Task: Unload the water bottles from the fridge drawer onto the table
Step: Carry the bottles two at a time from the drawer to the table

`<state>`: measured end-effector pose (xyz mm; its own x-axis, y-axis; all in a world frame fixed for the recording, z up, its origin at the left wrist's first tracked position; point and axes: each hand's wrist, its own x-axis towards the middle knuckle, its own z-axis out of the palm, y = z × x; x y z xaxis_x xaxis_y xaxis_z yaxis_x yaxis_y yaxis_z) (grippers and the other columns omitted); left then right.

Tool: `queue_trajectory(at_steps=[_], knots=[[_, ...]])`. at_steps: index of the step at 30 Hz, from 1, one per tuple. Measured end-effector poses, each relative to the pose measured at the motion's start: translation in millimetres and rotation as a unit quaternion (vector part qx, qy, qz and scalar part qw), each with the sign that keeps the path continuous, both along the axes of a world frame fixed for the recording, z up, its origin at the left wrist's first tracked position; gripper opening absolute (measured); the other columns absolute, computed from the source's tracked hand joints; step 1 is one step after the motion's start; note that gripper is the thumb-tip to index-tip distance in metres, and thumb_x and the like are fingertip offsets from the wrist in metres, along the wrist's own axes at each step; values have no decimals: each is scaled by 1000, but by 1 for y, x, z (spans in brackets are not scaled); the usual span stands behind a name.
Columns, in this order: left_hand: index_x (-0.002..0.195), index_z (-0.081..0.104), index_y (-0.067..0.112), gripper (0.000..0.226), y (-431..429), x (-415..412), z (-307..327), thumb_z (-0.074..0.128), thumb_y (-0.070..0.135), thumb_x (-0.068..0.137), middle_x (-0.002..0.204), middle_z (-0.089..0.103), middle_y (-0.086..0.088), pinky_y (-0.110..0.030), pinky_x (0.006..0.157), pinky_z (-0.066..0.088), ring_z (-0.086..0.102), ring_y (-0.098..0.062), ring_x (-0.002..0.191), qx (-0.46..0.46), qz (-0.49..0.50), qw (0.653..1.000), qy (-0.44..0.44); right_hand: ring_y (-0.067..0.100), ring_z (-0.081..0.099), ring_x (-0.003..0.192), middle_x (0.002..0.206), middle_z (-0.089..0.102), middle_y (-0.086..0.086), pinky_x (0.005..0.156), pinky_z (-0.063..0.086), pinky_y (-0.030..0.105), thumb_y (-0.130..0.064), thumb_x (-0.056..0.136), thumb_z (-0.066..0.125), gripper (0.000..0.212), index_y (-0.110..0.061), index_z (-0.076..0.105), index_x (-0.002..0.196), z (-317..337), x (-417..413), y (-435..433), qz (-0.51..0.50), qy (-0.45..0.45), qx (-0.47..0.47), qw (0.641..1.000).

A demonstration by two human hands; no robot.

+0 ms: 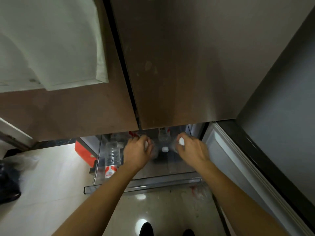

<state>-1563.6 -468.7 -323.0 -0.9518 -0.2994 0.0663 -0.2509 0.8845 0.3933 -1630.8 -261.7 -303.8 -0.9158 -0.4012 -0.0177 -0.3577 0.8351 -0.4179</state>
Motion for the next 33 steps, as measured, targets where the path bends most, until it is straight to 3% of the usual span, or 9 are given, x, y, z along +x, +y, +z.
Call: queue_trajectory(at_steps=[2,5,10,13,16,25,29,31,33], knots=[[104,61,21,23,4,1,3,65,38,90,108,66,-8,-35,79,46,57,-29,104,21,-5,1000,14,17,51,73,94,68,2,63,34,24,-39,97,57,25,-24,57,117,10,-2,5,-18,-19,0,1000],[112,59,22,30,11,4,-2,66,42,90,113,64,-4,-32,80,47,57,-23,108,23,-23,999,21,17,55,76,90,61,-1,66,39,25,-44,96,57,30,-24,56,120,9,5,7,-14,-55,21,998],[119,59,19,44,16,11,-17,72,42,84,119,58,-7,-31,86,47,55,-24,112,108,56,992,20,23,64,100,115,66,3,77,49,30,-56,85,66,50,-25,57,124,-20,17,9,-54,-88,-21,994],[128,51,24,66,15,21,-29,79,51,74,131,45,-7,-36,94,45,48,-25,120,165,83,982,-45,30,54,119,134,46,9,92,48,35,-53,75,77,81,-31,39,144,-40,24,11,-35,-84,18,996],[131,37,35,87,12,24,-43,85,50,61,134,52,-5,-45,95,53,57,-28,119,203,76,972,-90,33,50,124,140,36,11,98,50,40,-46,71,84,97,-37,25,147,-54,29,9,-49,-109,-12,993],[115,37,26,66,8,29,-29,87,27,72,99,57,7,-24,71,45,62,-19,91,294,146,945,13,21,65,104,123,63,0,78,54,28,-31,79,82,82,-39,26,138,-51,32,-2,-28,-158,-122,979],[113,46,26,65,-3,36,-10,90,20,65,99,60,15,-18,74,47,61,-7,91,300,101,947,58,15,60,101,110,59,-7,81,51,26,-25,72,88,80,-32,37,134,-32,26,-13,-41,-188,-212,958],[113,48,32,67,-5,41,1,90,16,64,101,61,17,-14,75,46,61,-4,94,299,97,946,83,14,59,106,114,60,-6,79,47,17,-17,68,90,77,-30,44,128,-23,24,-24,-36,-203,-264,942],[117,49,36,71,-5,49,10,88,16,62,108,62,16,-21,82,52,61,-6,101,307,99,941,106,7,58,103,115,61,-8,72,44,7,-9,66,90,73,-34,48,120,-18,26,-34,-9,-217,-302,928]])
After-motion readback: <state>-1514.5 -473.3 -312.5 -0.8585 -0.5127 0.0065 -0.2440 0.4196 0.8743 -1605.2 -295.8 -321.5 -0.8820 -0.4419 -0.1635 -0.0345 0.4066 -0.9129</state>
